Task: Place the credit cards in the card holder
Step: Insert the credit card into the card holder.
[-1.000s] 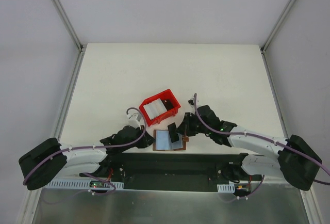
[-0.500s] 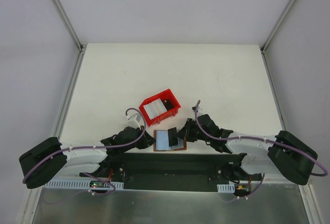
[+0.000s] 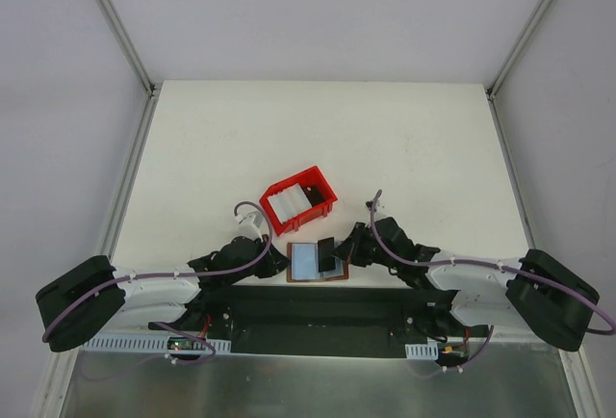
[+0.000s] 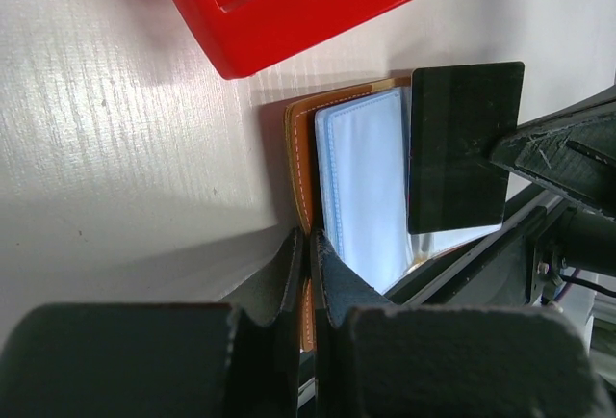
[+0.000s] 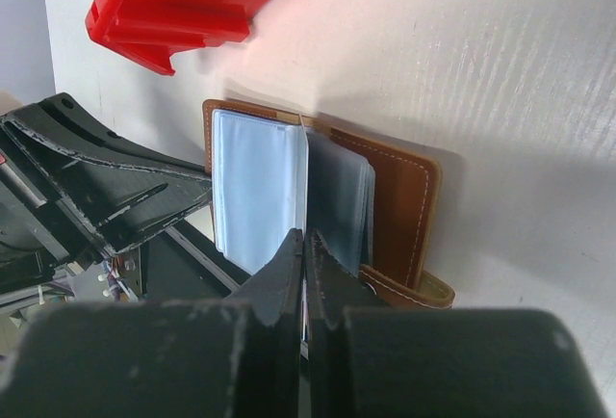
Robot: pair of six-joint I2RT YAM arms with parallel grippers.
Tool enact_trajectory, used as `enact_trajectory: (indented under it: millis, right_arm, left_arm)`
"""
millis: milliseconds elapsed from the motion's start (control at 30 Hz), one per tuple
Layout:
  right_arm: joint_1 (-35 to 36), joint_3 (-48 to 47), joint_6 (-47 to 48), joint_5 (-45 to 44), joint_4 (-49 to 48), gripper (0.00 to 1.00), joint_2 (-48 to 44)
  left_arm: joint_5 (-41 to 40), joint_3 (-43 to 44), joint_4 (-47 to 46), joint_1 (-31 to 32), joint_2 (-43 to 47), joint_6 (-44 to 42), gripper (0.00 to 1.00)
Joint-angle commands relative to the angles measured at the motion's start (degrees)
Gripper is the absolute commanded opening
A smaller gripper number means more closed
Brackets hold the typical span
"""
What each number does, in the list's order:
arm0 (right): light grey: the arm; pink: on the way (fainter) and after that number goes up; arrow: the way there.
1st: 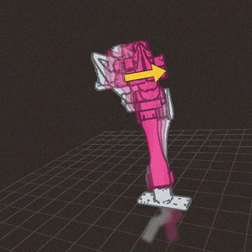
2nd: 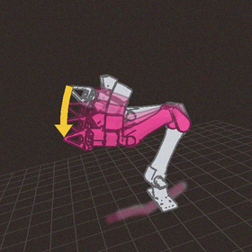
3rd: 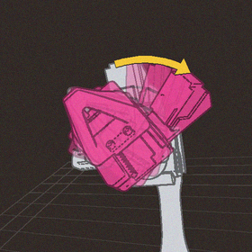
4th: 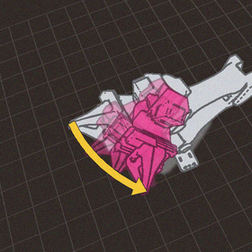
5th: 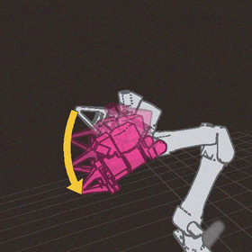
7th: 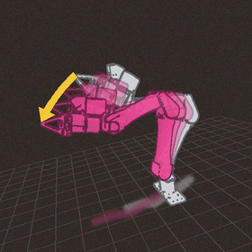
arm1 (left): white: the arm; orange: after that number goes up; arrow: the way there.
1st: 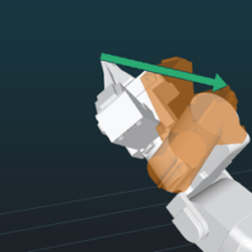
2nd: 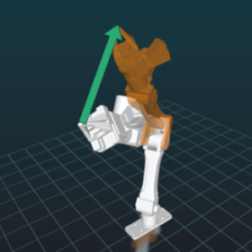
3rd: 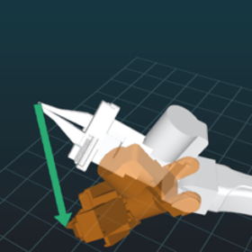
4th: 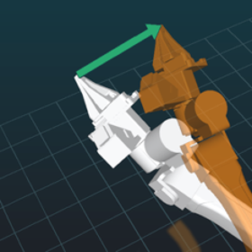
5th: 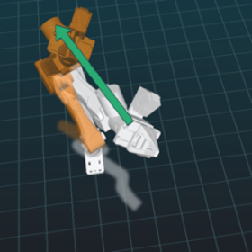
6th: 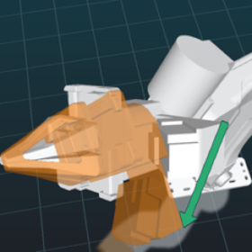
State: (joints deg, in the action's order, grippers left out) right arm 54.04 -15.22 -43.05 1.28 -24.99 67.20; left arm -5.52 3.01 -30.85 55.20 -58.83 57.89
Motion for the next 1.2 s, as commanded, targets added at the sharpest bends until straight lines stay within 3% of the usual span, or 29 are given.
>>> enact_trajectory:
  millis: [0,567,1167]
  right_arm:
    - [0.1,-0.4,0.3,-1.9,0.0,0.0,-0.6]
    - [0.5,0.6,-3.8,5.6,-6.6,0.0,5.8]
    - [0.5,1.6,-3.5,2.0,1.6,0.0,1.4]
  left_arm:
    - [-2.7,-2.6,4.0,0.6,-1.2,-0.8,0.0]
    - [-3.6,-2.3,4.5,0.6,-2.1,-0.1,0.0]
    - [-4.6,-2.3,6.3,0.6,-0.3,0.0,0.0]
